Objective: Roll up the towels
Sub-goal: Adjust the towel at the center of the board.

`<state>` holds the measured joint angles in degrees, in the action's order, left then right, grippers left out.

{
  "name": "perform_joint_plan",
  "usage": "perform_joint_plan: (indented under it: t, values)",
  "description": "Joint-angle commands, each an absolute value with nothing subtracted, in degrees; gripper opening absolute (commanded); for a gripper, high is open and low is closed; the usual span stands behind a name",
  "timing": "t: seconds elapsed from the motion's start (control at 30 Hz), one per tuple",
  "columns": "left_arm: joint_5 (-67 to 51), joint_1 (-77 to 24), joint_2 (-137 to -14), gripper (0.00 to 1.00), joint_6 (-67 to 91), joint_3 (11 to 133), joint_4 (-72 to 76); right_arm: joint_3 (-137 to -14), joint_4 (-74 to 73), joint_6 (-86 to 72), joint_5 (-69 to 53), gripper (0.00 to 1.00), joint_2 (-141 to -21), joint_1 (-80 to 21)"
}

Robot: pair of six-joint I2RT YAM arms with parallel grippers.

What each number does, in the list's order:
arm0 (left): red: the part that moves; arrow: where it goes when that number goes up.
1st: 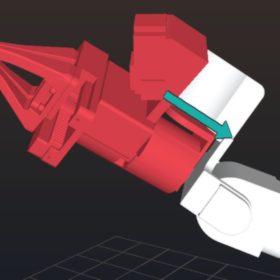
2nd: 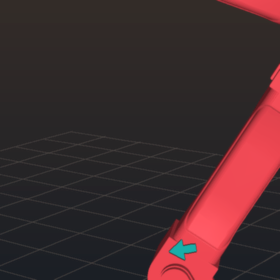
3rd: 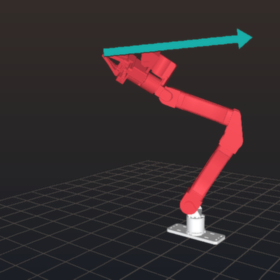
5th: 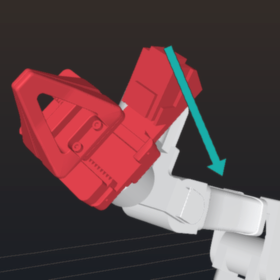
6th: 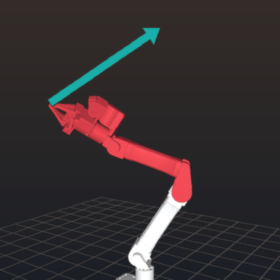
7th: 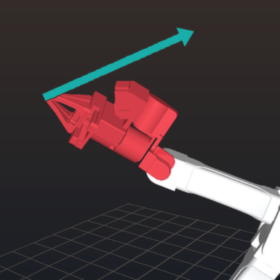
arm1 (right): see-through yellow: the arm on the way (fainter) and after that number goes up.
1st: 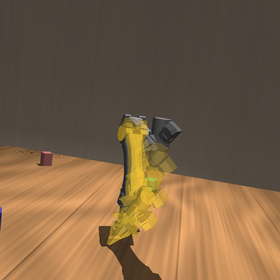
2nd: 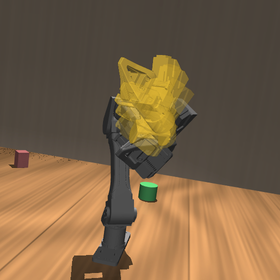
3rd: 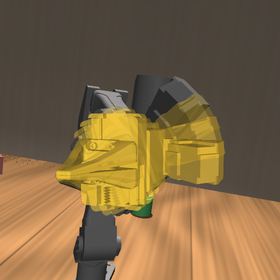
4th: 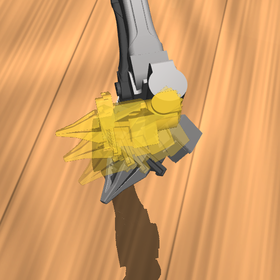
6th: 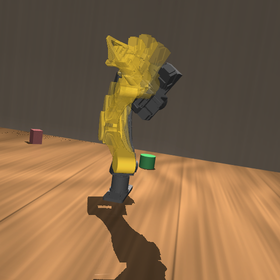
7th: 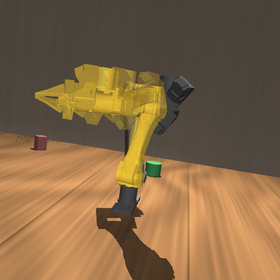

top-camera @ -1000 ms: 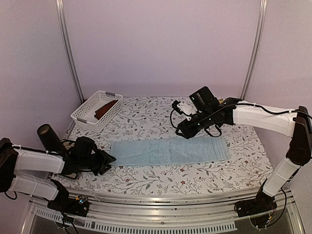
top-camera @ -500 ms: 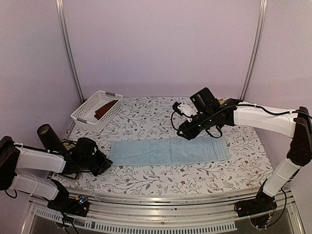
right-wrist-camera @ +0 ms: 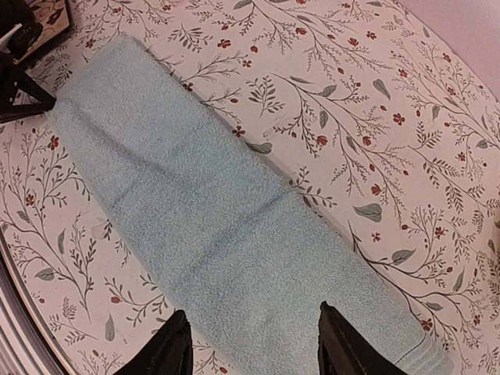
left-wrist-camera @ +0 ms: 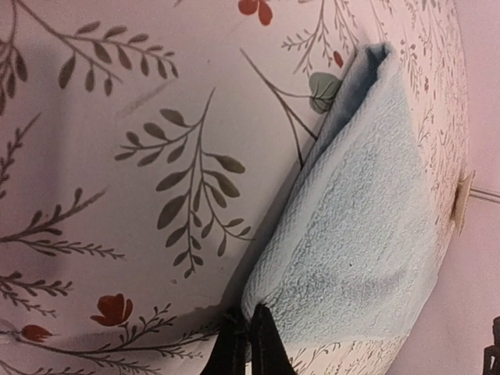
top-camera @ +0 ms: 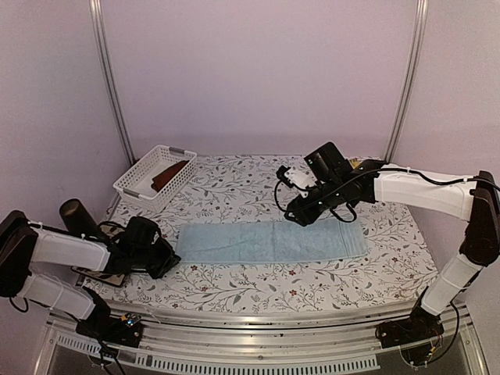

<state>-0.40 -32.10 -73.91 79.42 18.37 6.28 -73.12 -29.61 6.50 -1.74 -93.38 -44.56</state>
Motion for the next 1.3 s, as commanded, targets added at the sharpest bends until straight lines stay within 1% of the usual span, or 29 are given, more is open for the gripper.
perform_joint_plan:
  t: [0.0,0.23,0.47,0.57,0.73,0.9,0.93,1.03,1.1,1.2,1.27]
  values:
    - [1.4,-32.5,-73.9,0.0,77.0,19.7,1.6,-72.7,-30.6,7.1,-0.7,0.56,-91.5,-44.5]
    - [5.5,-32.8,-70.2,0.0,71.1,26.4,-5.7,-71.0,-29.9,5.9,-1.1,0.56,-90.8,-44.2]
    - [6.9,-34.1,-73.2,0.0,62.2,33.7,-7.7,-67.4,-29.0,3.3,-3.7,0.55,-89.6,-41.5]
    - [5.5,-35.0,-73.7,0.0,62.6,33.6,-8.6,-66.4,-29.0,3.0,-4.2,0.55,-88.6,-40.6]
    - [4.3,-36.5,-70.3,0.0,67.9,29.7,-9.6,-65.4,-29.1,3.3,-3.7,0.55,-87.3,-40.3]
    - [6.6,-37.3,-66.8,0.0,70.4,28.2,-14.8,-65.0,-29.8,2.7,-3.5,0.55,-87.8,-39.5]
    - [7.0,-37.4,-66.5,0.06,70.7,27.9,-15.5,-64.9,-29.8,1.9,-4.1,0.55,-87.8,-39.0]
    - [6.2,-37.4,-66.2,0.3,71.3,27.1,-15.7,-64.2,-29.8,-0.3,-5.7,0.58,-87.3,-36.7]
    - [5.5,-37.4,-66.3,0.42,71.0,27.2,-15.2,-63.4,-29.5,-3.3,-7.0,0.61,-86.9,-34.4]
    - [5.6,-37.4,-66.8,0.55,70.0,28.5,-15.1,-62.4,-29.8,-6.5,-10.0,0.65,-86.5,-29.3]
    - [6.3,-37.4,-67.4,0.6,68.9,29.9,-15.2,-61.5,-30.1,-8.3,-12.3,0.65,-86.4,-25.6]
